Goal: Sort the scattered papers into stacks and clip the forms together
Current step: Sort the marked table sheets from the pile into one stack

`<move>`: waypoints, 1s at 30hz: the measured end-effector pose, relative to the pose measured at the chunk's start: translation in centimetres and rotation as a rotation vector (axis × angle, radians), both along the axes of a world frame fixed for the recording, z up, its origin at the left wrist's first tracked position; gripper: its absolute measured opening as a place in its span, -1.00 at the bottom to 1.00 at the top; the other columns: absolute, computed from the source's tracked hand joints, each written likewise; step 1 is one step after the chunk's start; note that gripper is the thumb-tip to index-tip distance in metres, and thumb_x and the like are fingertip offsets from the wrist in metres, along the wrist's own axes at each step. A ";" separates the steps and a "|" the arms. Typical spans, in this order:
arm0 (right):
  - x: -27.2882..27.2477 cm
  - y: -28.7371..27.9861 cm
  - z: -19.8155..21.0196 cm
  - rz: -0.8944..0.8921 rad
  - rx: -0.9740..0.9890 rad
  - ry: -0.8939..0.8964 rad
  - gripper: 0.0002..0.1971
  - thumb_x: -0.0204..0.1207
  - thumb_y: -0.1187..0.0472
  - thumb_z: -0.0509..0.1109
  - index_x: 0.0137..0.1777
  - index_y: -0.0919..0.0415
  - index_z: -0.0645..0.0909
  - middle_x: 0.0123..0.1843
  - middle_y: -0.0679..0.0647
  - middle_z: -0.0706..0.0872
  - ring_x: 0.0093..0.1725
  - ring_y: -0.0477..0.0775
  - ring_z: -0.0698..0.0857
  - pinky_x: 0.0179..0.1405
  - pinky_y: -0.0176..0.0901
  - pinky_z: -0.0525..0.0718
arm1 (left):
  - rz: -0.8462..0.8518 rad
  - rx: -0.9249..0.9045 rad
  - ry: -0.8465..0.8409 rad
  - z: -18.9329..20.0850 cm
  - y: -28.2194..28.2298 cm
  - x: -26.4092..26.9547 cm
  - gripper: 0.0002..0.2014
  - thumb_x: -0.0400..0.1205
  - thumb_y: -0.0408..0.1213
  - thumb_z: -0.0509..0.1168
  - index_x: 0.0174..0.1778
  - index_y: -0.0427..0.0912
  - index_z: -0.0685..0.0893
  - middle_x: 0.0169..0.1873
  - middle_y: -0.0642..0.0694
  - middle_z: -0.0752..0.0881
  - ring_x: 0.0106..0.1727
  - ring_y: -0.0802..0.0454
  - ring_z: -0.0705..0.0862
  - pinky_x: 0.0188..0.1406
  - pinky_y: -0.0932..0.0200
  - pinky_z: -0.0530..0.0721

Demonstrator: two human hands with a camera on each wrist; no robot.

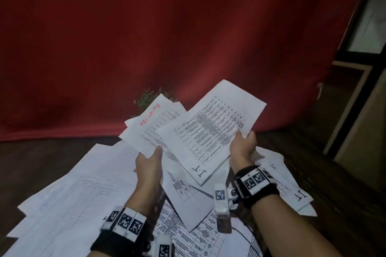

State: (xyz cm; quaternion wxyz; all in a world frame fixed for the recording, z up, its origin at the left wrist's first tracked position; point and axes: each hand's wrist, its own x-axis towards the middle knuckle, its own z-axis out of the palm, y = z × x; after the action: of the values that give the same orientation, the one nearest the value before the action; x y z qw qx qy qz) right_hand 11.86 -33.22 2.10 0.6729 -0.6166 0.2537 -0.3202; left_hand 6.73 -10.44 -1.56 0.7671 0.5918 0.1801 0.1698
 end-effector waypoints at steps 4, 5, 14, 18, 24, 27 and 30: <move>0.6 -1.7 0.6 0.099 -0.086 -0.008 -0.74 0.75 0.32 0.33 0.38 0.29 0.66 0.33 0.16 0.77 0.30 0.18 0.72 0.24 -0.14 0.57 | -0.022 -0.049 -0.078 0.8 1.2 0.2 -0.67 0.77 -0.26 0.42 0.46 -0.08 0.63 0.19 0.03 0.79 0.26 -0.13 0.79 0.33 -0.08 0.71; 0.8 -2.6 1.2 0.153 -0.115 -0.005 -0.73 0.73 0.34 0.34 0.38 0.27 0.68 0.31 0.14 0.78 0.28 0.18 0.74 0.26 -0.09 0.64 | -0.036 -0.030 -0.118 1.3 1.9 0.2 -0.69 0.78 -0.28 0.40 0.44 -0.06 0.64 0.17 0.04 0.81 0.22 -0.08 0.82 0.26 0.01 0.75; 0.6 -10.0 12.6 0.364 -1.032 0.216 -0.83 0.60 0.35 0.37 0.12 0.21 0.73 0.04 0.19 0.85 0.00 0.20 0.79 -0.09 -0.01 0.68 | -0.264 0.498 -0.213 8.8 11.6 0.5 -0.60 0.51 0.00 0.58 0.11 -0.24 0.82 -0.09 -0.03 0.91 -0.10 -0.02 0.84 -0.10 0.12 0.77; -0.6 -8.5 17.4 0.476 -1.384 0.296 -0.93 0.62 0.26 0.43 -0.03 0.12 0.76 -0.20 0.06 0.74 -0.11 0.16 0.72 -0.17 -0.13 0.51 | -0.434 0.657 -0.282 13.4 12.2 -0.6 -0.80 0.64 -0.21 0.54 0.08 -0.27 0.83 -0.05 -0.25 0.90 -0.09 -0.09 0.86 -0.03 0.01 0.77; -2.1 -1.3 21.2 0.861 -1.676 0.309 -0.75 0.60 0.21 0.49 -0.30 -0.08 0.74 -0.29 -0.08 0.80 -0.37 -0.24 0.60 -0.39 -0.46 0.49 | -0.735 0.877 -0.397 18.3 7.2 -1.3 -0.75 0.47 -0.05 0.56 0.04 0.03 0.83 0.09 -0.09 0.87 0.04 0.13 0.88 0.11 0.13 0.85; -3.1 2.1 21.3 1.126 -1.598 0.297 -0.58 0.64 0.42 0.39 -0.37 -0.05 0.73 -0.47 -0.28 0.71 -0.48 -0.33 0.58 -0.34 -0.40 0.54 | -0.804 1.031 -0.376 18.7 4.3 -0.4 -0.80 0.59 -0.16 0.55 0.11 0.09 0.79 0.15 0.08 0.82 0.12 0.20 0.84 0.15 0.21 0.81; -3.8 3.2 21.1 1.263 -1.492 0.283 -0.88 0.68 0.44 0.38 -0.02 0.50 0.72 -0.34 -0.11 0.71 -0.44 -0.21 0.56 -0.35 -0.29 0.51 | -0.873 1.146 -0.256 17.9 3.1 0.8 -0.89 0.69 -0.22 0.50 0.11 -0.05 0.84 0.03 0.05 0.91 0.05 0.09 0.89 0.18 0.01 0.83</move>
State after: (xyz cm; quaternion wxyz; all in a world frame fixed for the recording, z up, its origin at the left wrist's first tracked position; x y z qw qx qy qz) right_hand 8.04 -29.97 23.17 0.1225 -0.9376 -0.3107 0.0965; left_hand 7.50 -7.37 16.39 0.3499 0.8937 -0.2804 -0.0159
